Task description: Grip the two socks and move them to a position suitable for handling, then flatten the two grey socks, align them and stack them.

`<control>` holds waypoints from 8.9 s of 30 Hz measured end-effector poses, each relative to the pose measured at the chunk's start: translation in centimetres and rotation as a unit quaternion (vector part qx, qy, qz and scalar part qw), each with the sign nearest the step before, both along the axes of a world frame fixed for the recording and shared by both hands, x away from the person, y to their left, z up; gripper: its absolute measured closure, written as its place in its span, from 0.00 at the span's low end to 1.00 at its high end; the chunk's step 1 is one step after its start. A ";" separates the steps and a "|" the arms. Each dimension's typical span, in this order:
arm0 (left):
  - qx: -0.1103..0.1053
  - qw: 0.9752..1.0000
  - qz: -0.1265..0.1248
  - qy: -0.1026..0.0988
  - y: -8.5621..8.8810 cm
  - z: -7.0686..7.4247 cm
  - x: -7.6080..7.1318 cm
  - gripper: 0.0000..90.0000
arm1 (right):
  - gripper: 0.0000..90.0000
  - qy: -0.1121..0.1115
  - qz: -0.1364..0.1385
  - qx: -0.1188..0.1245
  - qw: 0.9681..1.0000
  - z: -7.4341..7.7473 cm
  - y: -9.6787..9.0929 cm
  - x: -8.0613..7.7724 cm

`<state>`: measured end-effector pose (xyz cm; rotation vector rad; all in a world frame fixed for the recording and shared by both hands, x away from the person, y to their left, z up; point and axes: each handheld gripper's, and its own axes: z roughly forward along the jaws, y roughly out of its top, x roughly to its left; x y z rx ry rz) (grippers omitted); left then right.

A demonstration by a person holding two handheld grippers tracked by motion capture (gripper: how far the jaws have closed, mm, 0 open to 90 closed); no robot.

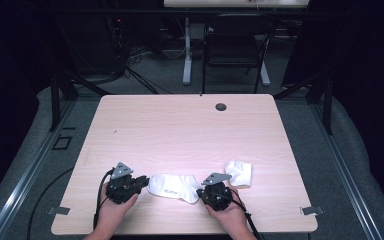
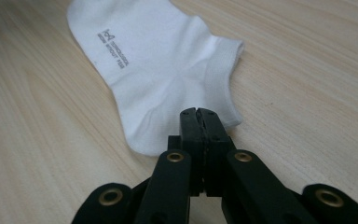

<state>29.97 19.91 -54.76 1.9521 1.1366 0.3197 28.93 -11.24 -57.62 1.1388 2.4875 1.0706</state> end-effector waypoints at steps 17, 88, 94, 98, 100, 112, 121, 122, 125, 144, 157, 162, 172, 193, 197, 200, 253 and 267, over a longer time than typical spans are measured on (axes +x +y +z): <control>0.051 0.997 -0.055 -0.002 -2.1 -2.8 1.2 0.78 | 0.98 -0.014 -0.009 0.005 1.000 -0.3 0.4 0.6; 0.012 0.998 -0.061 -0.008 -1.8 -1.9 -0.1 0.69 | 0.92 -0.010 -0.134 -0.015 0.991 0.3 -5.0 5.4; 0.013 0.998 -0.063 -0.009 -1.9 -1.9 -0.1 0.69 | 0.92 -0.012 -0.107 -0.008 0.994 0.1 -3.0 5.7; 0.012 0.998 -0.064 -0.009 -1.9 -1.9 -0.1 0.69 | 0.92 -0.013 -0.097 -0.005 0.995 0.1 -2.3 5.9; 0.012 0.998 -0.064 -0.010 -1.9 -1.8 -0.1 0.69 | 0.90 -0.016 -0.097 -0.003 0.995 0.5 -2.0 5.8; 0.013 0.998 -0.063 -0.012 -1.8 -1.7 -0.1 0.69 | 0.78 -0.035 -0.059 -0.004 0.998 2.1 -0.5 4.9; 0.013 0.998 -0.062 -0.012 -1.8 -1.8 -0.1 0.68 | 0.77 -0.041 -0.056 -0.060 0.996 1.3 0.1 4.3; 0.014 0.998 -0.062 -0.012 -1.8 -1.8 -0.1 0.68 | 0.80 -0.039 -0.056 -0.059 0.996 1.2 0.0 4.3; 0.013 0.998 -0.062 -0.011 -1.9 -1.9 -0.1 0.68 | 0.96 -0.030 -0.065 -0.053 0.996 1.1 -0.3 4.3; 0.010 0.998 -0.067 -0.017 -2.6 -1.5 0.2 0.68 | 1.00 -0.053 -0.055 0.020 0.997 3.5 0.2 3.4; 0.023 0.996 -0.082 -0.026 -4.5 -0.9 1.0 0.73 | 1.00 -0.078 -0.087 0.060 0.991 4.9 -2.8 2.8; 0.018 0.996 -0.085 -0.024 -5.7 -0.8 1.8 0.80 | 1.00 -0.079 -0.112 0.063 0.989 4.9 -4.8 2.5; 0.025 0.994 -0.100 -0.024 -7.5 -0.8 2.1 0.84 | 1.00 -0.071 -0.144 0.057 0.985 4.1 -7.2 2.0; 0.023 0.996 -0.089 -0.020 -12.0 -1.5 5.2 0.72 | 1.00 -0.043 -0.169 0.032 0.984 2.1 -9.5 1.9; 0.018 0.996 -0.086 -0.008 -12.4 -2.0 5.8 0.71 | 1.00 -0.044 -0.169 0.030 0.984 2.0 -9.3 1.8; 0.018 0.996 -0.084 0.004 -12.8 -2.4 6.1 0.72 | 1.00 -0.041 -0.164 0.023 0.985 1.9 -9.4 1.8; 0.036 0.998 -0.050 0.019 -9.4 -2.5 7.5 0.83 | 0.72 -0.018 -0.137 0.024 0.990 1.1 -7.7 4.1; 0.052 0.997 -0.059 0.028 -9.5 -2.9 7.5 0.99 | 0.97 0.000 -0.125 0.018 0.992 0.5 -7.0 4.4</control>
